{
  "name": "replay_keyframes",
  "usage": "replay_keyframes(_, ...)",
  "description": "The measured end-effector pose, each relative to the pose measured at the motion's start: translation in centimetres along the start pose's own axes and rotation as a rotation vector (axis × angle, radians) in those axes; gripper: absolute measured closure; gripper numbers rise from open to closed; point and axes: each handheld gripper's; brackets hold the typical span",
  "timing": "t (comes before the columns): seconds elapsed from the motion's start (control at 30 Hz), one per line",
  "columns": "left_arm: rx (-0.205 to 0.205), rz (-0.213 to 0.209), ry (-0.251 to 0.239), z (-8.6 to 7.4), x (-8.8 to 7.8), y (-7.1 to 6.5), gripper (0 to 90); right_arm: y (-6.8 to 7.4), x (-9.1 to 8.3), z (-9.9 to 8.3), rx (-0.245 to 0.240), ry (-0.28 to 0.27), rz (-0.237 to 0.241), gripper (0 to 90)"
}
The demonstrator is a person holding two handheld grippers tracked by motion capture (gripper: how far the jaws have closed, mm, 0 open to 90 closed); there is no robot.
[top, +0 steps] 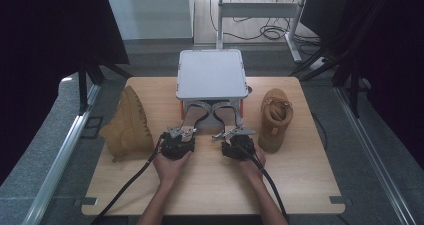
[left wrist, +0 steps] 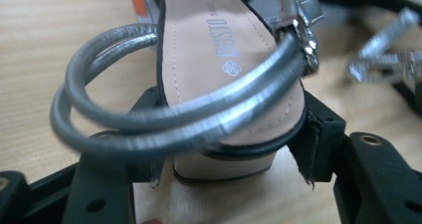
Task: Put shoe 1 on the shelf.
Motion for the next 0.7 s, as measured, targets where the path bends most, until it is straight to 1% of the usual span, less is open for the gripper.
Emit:
replay_keyframes(0.03, -0.007, 0.024, -0.014, 0.4, 0.2, -0.1, 40.2, 0.0, 0.0, 0.0, 0.009, 0.0, -0.002, 32.9)
replay_keyframes(0.07, -0.007, 0.036, -0.02, 0.7, 0.3, -0.2, 40.4, 0.1, 0.0, 0.0, 0.011, 0.002, -0.003, 33.0)
replay_keyframes(0.1, -0.007, 0.036, -0.02, 0.7, 0.3, -0.2, 40.6, 0.1, 0.0, 0.0, 0.015, 0.003, -0.006, 33.1)
replay_keyframes(0.13, -0.009, 0.056, -0.028, 1.1, 0.6, -0.3, 40.7, 0.1, 0.0, 0.0, 0.018, 0.003, -0.007, 33.1)
replay_keyframes(0.17, -0.015, 0.065, -0.036, 1.3, 0.7, -0.3, 40.9, 0.2, 0.0, 0.0, 0.022, 0.001, -0.01, 33.2)
replay_keyframes(0.2, -0.015, 0.065, -0.036, 1.3, 0.7, -0.3, 41.1, 0.2, 0.0, 0.0, 0.022, 0.001, -0.01, 33.2)
replay_keyframes(0.27, -0.017, 0.09, -0.041, 1.8, 1.0, -0.4, 41.2, 0.3, 0.0, 0.0, 0.028, -0.002, -0.018, 33.2)
replay_keyframes(0.3, -0.017, 0.112, -0.051, 2.1, 1.3, -0.5, 41.4, 0.4, 0.0, 0.0, 0.032, -0.003, -0.017, 33.2)
replay_keyframes(0.33, -0.017, 0.112, -0.051, 2.1, 1.3, -0.5, 41.5, 0.4, 0.0, 0.0, 0.032, -0.003, -0.017, 33.2)
replay_keyframes(0.4, -0.024, 0.127, -0.06, 2.6, 1.6, -0.4, 41.7, 0.4, 0.0, 0.0, 0.035, -0.004, -0.019, 33.3)
replay_keyframes(0.5, -0.021, 0.137, -0.058, 3.0, 1.9, -0.4, 41.8, 0.4, 0.0, 0.0, 0.035, -0.001, -0.016, 33.4)
replay_keyframes(0.6, -0.028, 0.135, -0.061, 3.0, 2.0, -0.3, 41.8, 0.3, -0.1, 0.0, 0.034, 0.001, -0.015, 33.5)
replay_keyframes(0.7, -0.034, 0.143, -0.07, 3.2, 2.2, -0.2, 41.9, 0.3, -0.1, 0.0, 0.032, 0.005, -0.014, 33.6)
Point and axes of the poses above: each handheld gripper's, and its own axes: x roughly forward along the jaws, z roughly out of its top, y roughly to its left, and after that the axes turned 14 degrees about x, right-handed
